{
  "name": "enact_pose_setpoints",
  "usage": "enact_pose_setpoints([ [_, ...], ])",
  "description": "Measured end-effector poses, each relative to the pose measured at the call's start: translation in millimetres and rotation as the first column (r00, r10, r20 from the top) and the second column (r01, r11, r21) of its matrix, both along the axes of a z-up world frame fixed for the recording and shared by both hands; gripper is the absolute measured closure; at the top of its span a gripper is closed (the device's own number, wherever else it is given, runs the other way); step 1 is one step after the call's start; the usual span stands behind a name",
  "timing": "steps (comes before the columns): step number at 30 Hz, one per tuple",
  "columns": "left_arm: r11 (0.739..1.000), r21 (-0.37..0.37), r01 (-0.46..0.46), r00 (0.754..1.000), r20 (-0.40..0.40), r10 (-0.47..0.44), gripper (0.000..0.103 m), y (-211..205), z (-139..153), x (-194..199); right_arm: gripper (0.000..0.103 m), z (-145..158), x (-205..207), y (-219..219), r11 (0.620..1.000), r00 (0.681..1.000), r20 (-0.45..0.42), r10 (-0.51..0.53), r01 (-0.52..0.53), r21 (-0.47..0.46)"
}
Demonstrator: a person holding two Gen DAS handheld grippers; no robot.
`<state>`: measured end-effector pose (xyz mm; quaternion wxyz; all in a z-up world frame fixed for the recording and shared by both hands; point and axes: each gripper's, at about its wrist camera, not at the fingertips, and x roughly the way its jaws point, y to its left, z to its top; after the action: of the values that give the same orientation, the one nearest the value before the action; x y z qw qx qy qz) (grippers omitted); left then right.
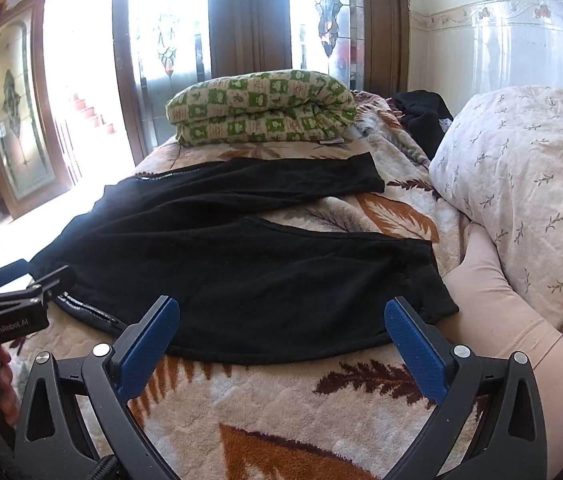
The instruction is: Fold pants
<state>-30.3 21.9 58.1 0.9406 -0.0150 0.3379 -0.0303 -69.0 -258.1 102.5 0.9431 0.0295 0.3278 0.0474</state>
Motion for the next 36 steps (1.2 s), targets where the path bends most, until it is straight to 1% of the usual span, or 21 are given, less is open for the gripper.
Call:
enact_pose_setpoints([
  [7, 1.0, 0.025, -0.017, 0.999, -0.028, 0.017, 0.0, 0.3, -2.0, 1.8, 0.0, -0.6, 1.2, -1.5, 1.0, 1.0, -0.013, -0.003, 0.003, 0.009],
  [14, 1.0, 0.029, -0.01, 0.999, -0.05, 0.012, 0.0, 0.7, -2.1, 6.6, 0.0, -3.1, 0.7, -1.5, 1.0, 1.0, -0.023, -0.012, 0.013, 0.025],
  [21, 0.999, 0.036, -0.016, 0.998, -0.061, 0.018, 0.0, 1.5, -2.8, 8.5, 0.0, -5.8, 1.6, 2.0, 1.0, 0.999, -0.038, 0.003, -0.003, 0.012],
  [27, 0.999, 0.025, -0.027, 0.996, -0.08, 0.029, 0.0, 5.5, -4.7, 12.1, 0.0, -5.7, 2.1, 3.6, 1.0, 0.999, -0.042, 0.009, -0.009, 0.007],
  [36, 0.999, 0.028, -0.027, 0.997, -0.077, 0.029, 0.0, 7.2, -5.5, 12.4, 0.0, -6.0, 3.3, 3.1, 1.0, 0.999, -0.047, 0.008, -0.008, 0.007],
])
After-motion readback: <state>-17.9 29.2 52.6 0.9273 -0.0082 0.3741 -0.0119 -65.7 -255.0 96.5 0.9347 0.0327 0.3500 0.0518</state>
